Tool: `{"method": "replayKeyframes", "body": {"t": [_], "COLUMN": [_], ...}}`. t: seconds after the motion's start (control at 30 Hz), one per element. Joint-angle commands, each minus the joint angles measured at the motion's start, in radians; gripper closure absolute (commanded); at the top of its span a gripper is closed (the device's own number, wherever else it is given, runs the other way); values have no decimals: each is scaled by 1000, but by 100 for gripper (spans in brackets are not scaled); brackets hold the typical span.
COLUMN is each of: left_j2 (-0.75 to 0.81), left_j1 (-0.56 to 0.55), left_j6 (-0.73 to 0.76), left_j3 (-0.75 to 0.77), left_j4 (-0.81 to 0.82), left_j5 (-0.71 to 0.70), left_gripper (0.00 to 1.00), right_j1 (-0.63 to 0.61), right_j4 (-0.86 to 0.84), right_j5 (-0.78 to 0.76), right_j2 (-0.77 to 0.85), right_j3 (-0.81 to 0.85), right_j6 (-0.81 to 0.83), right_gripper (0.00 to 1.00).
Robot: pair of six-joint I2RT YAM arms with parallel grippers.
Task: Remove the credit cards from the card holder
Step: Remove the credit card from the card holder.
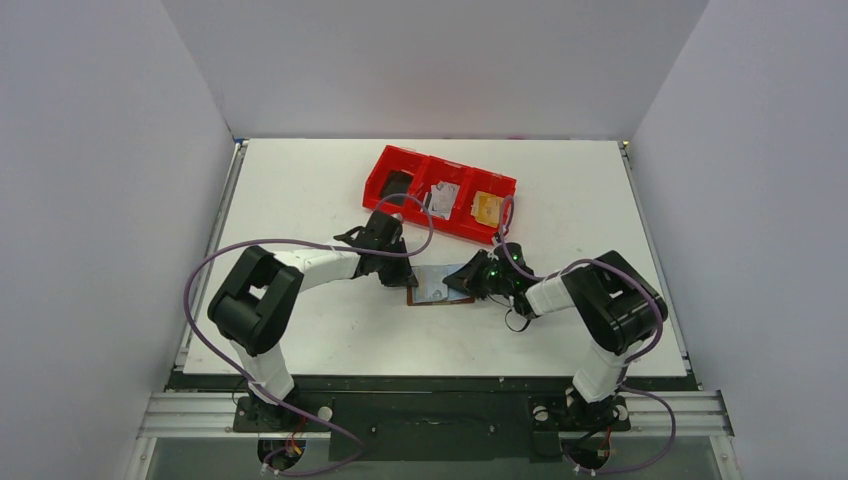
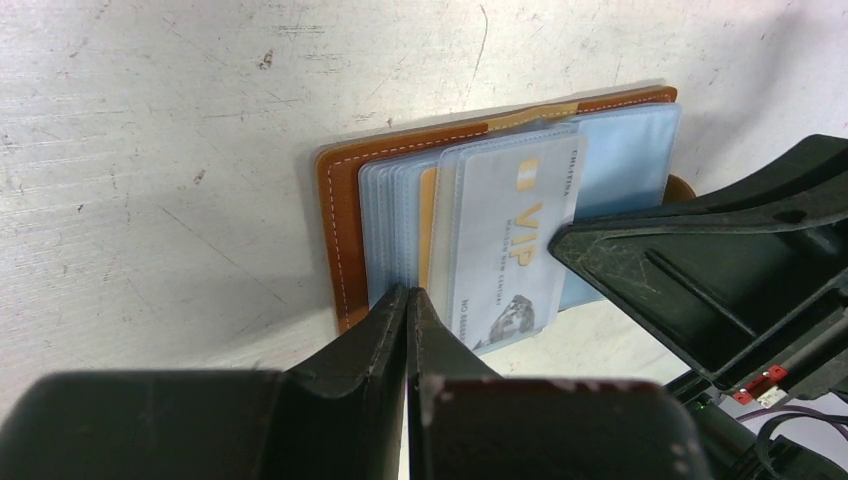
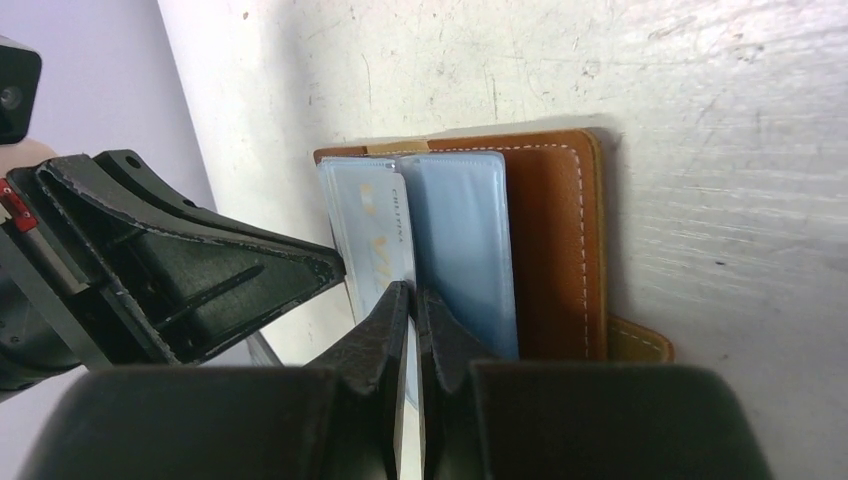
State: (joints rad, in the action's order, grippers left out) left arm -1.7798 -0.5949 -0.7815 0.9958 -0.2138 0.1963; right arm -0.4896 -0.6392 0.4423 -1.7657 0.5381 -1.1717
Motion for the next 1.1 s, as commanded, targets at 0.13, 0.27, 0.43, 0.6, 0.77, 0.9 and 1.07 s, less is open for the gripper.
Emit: {"method": "replayKeyframes", "body": {"t": [0.13,0.27,0.43,0.6,0.77,0.9,1.07], "left_j2": [-70,-67,-64,-62,-60,-57,-59], "left_j1": [12,12,12,12,12,12,10], "left_j6": [46,47,45,44,44,43,42], "left_j3": [-39,-44,-50,-55,-56,-59,-60], "left_j4": [-118,-118,-113,-107,-105,-104,-102], "left_j5": [-82,-82,-82,-80,-79,-77,-75], "left_gripper": [100,100,100,100,100,100,100], "right_j1": [13,14,13,12,14,14,14], "right_j4": [103,94,51,-28,-73,-103,-135], "right_j5": [-76,-73,-39,1,9,16,24], "right_j2": [58,66,55,25,7,-5,-18], "right_j3": [-34,-45,-49,-61,-70,-72,-73], "right_j6": [99,100,83,31,3,-15,-30], "right_gripper": [100,98,95,89,87,87,86]}}
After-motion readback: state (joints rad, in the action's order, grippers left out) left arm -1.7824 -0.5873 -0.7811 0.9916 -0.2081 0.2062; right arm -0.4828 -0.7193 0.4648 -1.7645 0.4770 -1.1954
